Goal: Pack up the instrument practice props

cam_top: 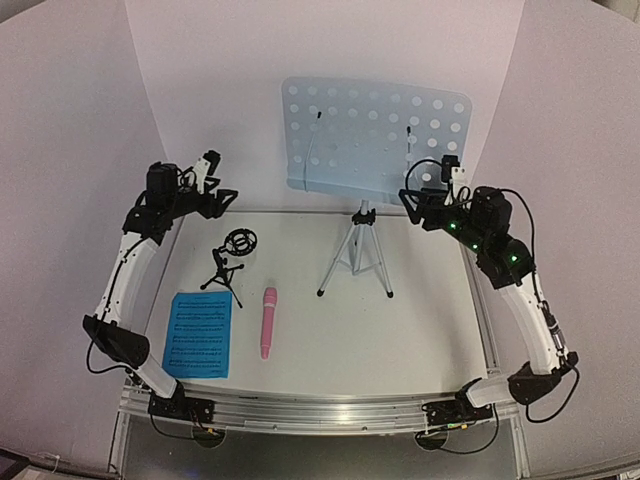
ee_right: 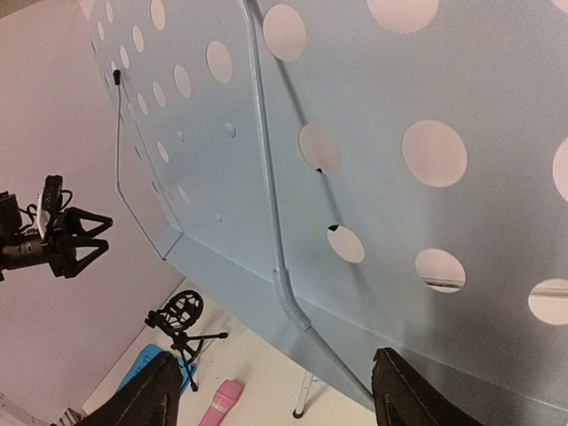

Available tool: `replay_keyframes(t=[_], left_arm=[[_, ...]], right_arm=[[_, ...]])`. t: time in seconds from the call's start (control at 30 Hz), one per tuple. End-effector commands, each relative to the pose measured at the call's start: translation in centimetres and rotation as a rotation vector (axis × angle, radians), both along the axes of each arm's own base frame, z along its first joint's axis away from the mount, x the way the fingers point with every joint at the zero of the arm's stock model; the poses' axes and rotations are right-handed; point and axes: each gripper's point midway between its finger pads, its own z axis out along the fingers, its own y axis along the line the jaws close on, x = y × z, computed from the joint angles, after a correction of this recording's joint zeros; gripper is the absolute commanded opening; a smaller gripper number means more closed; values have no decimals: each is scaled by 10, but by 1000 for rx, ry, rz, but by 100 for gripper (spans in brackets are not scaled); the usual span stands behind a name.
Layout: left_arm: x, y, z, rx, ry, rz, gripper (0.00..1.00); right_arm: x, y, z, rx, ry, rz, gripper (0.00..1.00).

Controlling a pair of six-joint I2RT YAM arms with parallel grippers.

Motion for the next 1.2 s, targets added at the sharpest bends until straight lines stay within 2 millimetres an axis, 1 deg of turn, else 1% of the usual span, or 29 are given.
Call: replay_keyframes(t=[0.0, 0.03, 0.07, 0.1, 0.17, 0.23, 0.3, 0.37, 0.43, 0.5, 0.57, 0.6, 0.63, 0.7, 0.77, 0.8, 0.93, 0.97, 1.03, 1.1, 1.17], left_arm=[[-11, -55, 27, -136, -104, -131, 71], [-21, -71, 23, -158, -125, -191, 71], [-28, -86, 27, -188, -177, -240, 71], [-36, -98, 36, -223, -240, -283, 72], [-51, -127, 28, -258, -286, -372, 77], [-57, -154, 28, -304, -304, -418, 79], [-51, -175, 20, -339, -273, -436, 79], [-50, -193, 17, -362, -270, -454, 78], [-49, -210, 9, -360, -266, -466, 76], [-45, -225, -4, -369, -229, -450, 72], [-45, -233, -16, -398, -194, -436, 71], [-44, -236, -25, -407, -180, -418, 71], [-42, -239, -31, -414, -174, -397, 71], [-39, -243, -39, -421, -183, -372, 72], [-36, -252, -42, -419, -204, -388, 73], [-34, -257, -38, -431, -210, -392, 73], [-20, -284, -43, -460, -184, -423, 75], [-17, -289, -46, -466, -170, -424, 75], [-10, -298, -64, -469, -130, -399, 75], [-9, -305, -77, -469, -116, -389, 75], [-9, -308, -81, -477, -122, -383, 75]], right_arm=[[-29, 2, -6, 16, 65, 74, 72], [-33, 2, -13, 10, 82, 87, 72], [-38, 3, -15, 14, 91, 104, 72], [-42, 4, -23, 16, 112, 121, 72], [-53, 6, -31, 33, 142, 157, 72], [-63, 7, -37, 52, 170, 182, 72], [-71, 2, -38, 62, 172, 178, 72], [-74, -5, -29, 60, 136, 156, 72], [-78, -6, -19, 58, 108, 165, 72], [-83, -9, -21, 52, 114, 163, 72], [-77, -24, -39, 45, 147, 67, 72], [-74, -31, -54, 38, 173, 15, 72], [-72, -37, -74, 21, 208, -20, 72], [-71, -40, -104, 0, 262, -48, 73], [-75, -33, -130, -4, 318, -9, 73], [-77, -28, -139, 0, 342, 17, 73], [-77, -17, -178, -20, 438, 70, 74], [-75, -16, -187, -33, 459, 77, 74], [-69, -14, -202, -58, 493, 85, 74], [-62, -14, -212, -70, 510, 87, 74], [-56, -15, -214, -73, 505, 84, 74]])
